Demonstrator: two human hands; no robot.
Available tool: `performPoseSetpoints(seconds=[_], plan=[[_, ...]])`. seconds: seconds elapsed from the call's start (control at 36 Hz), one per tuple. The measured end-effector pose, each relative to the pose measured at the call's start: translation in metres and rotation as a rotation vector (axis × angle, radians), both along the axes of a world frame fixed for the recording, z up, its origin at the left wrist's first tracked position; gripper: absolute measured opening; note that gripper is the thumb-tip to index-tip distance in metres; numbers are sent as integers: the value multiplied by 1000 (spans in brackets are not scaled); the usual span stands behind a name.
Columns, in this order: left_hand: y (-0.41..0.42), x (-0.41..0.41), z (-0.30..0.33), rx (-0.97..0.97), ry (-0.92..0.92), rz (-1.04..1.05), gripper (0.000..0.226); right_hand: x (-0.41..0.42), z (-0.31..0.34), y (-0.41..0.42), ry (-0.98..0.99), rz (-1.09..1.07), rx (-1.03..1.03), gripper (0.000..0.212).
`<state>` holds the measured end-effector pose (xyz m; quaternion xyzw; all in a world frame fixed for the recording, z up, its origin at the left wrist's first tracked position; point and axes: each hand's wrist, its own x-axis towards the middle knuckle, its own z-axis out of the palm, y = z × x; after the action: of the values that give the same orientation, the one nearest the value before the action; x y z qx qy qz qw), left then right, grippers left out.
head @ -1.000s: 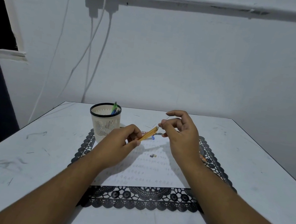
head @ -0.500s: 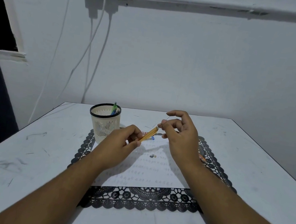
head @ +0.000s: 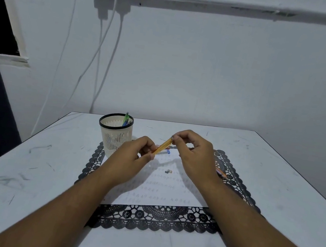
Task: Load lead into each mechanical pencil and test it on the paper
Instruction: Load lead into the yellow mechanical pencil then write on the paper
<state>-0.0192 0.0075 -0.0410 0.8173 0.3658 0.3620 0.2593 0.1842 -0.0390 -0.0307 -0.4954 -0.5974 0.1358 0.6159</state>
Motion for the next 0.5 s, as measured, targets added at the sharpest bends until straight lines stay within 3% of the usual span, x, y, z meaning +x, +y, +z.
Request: performPoseSetpoints(seconds=[0.19,0.36,0.5], plan=[[1,-1,2,-3,4,26,13,6,-1,5,-35,15,-68,12],[1,-2,2,-2,6,44,12,15,-11,11,-315,54,-463,13],[2,-4,1,9,30,61,13,15,-17,7,-350,138,-623,11]])
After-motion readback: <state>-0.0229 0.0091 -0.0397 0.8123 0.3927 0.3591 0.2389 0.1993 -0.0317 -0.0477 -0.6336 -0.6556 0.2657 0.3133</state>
